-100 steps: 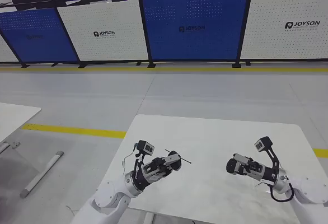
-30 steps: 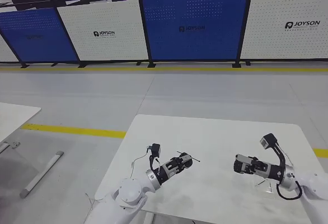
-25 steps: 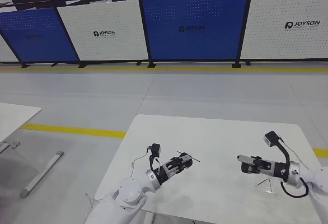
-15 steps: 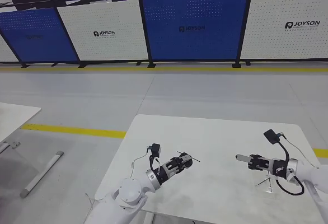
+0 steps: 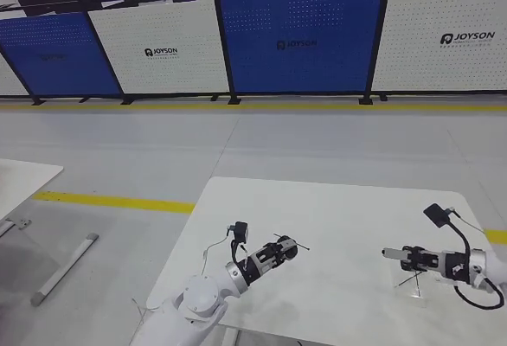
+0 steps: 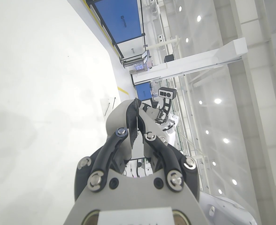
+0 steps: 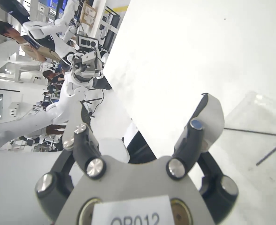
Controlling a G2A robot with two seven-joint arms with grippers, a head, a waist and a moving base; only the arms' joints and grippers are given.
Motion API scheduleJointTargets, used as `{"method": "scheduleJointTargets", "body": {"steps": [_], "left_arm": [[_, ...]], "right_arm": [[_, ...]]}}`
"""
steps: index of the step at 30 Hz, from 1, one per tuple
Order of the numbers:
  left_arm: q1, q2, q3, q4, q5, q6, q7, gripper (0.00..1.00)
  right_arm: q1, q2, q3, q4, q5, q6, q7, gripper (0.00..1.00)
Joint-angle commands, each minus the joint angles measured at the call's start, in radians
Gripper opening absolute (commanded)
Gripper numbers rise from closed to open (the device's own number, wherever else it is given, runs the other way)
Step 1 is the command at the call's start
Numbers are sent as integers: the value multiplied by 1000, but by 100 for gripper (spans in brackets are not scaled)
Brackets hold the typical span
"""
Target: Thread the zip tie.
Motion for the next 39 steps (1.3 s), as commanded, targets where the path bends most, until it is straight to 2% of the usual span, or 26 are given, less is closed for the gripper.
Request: {"method": "scheduleJointTargets", "body": {"steps": [1,3,14,19,25,26,35,39], "left_arm": [[0,0,0,0,0,0,0,0],[0,0,0,0,0,0,0,0],[0,0,0,0,0,0,0,0],[0,0,0,0,0,0,0,0],[0,0,0,0,0,0,0,0],[0,0,0,0,0,0,0,0],[0,0,0,0,0,0,0,0],[0,0,0,0,0,0,0,0]], "right_arm": [[1,7,13,-7,-39,21,27,100],[2,11,17,-11,-90,56,2,100],[-5,11,9,-10,-96,63,-2,100],[33,18,-9,18,-144,134,77,100],[80,20,-61,14,-302,270,68,100],[86,19,-67,12,-306,278,56,100],[86,19,-67,12,-306,278,56,100],[88,20,-96,13,-357,281,75,100]]}}
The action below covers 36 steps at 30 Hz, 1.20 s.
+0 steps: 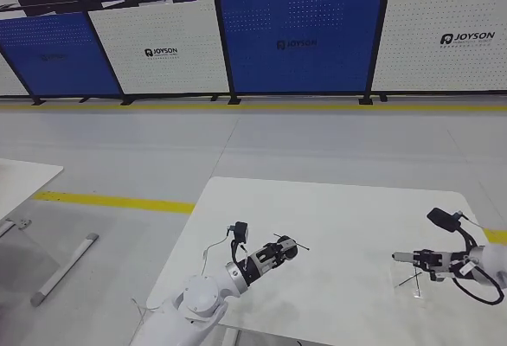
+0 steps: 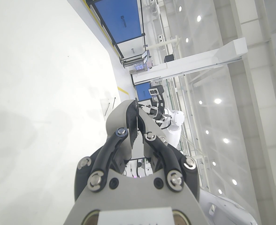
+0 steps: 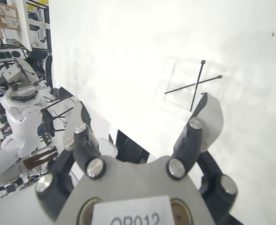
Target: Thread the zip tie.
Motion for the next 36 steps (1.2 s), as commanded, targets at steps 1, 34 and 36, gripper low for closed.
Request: {"method": "scheduleJointTargets", "body": {"steps": [1,34,36], "left_arm": [[0,0,0,0,0,0,0,0],[0,0,0,0,0,0,0,0],[0,0,0,0,0,0,0,0]], "right_arm": [[14,0,-21,3,-30,14,35,100],[116,-6,-148,93,-119,102,46,44],[121,-6,-152,102,-115,106,46,42]]}}
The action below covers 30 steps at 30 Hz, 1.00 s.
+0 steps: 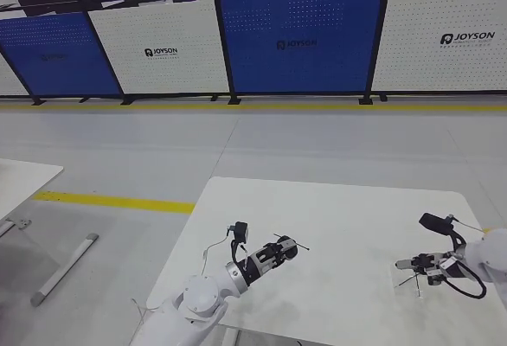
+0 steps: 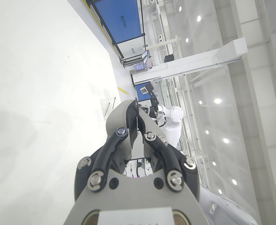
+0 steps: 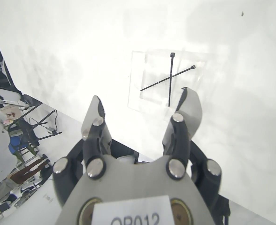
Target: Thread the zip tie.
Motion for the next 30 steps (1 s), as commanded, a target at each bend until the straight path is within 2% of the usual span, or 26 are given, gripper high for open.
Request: {"method": "scheduleJointTargets", "body": {"steps": [1,5,7,13,22,25,27,30], "left_arm": [[0,0,0,0,0,0,0,0],[0,0,0,0,0,0,0,0],[0,0,0,0,0,0,0,0],[0,0,0,0,0,0,0,0],[0,0,0,0,0,0,0,0],[0,0,0,0,0,0,0,0],[0,0,0,0,0,0,0,0],[0,0,0,0,0,0,0,0]], "right_arm": [[4,1,-3,8,3,3,0,43],[15,2,-20,23,-9,31,0,44],[23,2,-33,30,-20,48,0,40],[58,-9,-76,57,-48,105,-3,40],[109,-36,-131,137,-69,108,-9,40],[119,-44,-149,151,-70,108,-4,37],[127,-49,-160,163,-73,108,-5,31],[137,-56,-172,180,-75,108,-3,35]]}}
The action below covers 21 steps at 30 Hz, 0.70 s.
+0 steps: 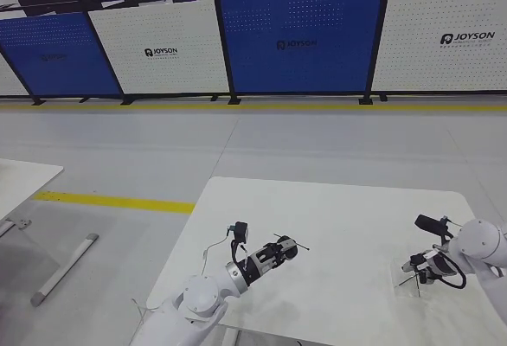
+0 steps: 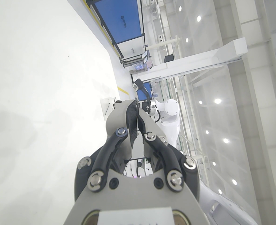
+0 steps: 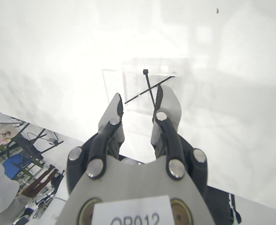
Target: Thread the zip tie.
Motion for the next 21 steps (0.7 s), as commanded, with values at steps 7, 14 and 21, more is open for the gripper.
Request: {"method": "scheduleJointTargets", "body": {"steps": [7,14,21], "left_arm": [[0,0,0,0,0,0,0,0],[0,0,0,0,0,0,0,0],[0,0,0,0,0,0,0,0]], "right_arm": [[20,-13,-13,43,-18,0,-1,34],[36,-29,-28,73,-28,0,-3,30],[57,-46,-43,112,-41,0,-1,27]]}}
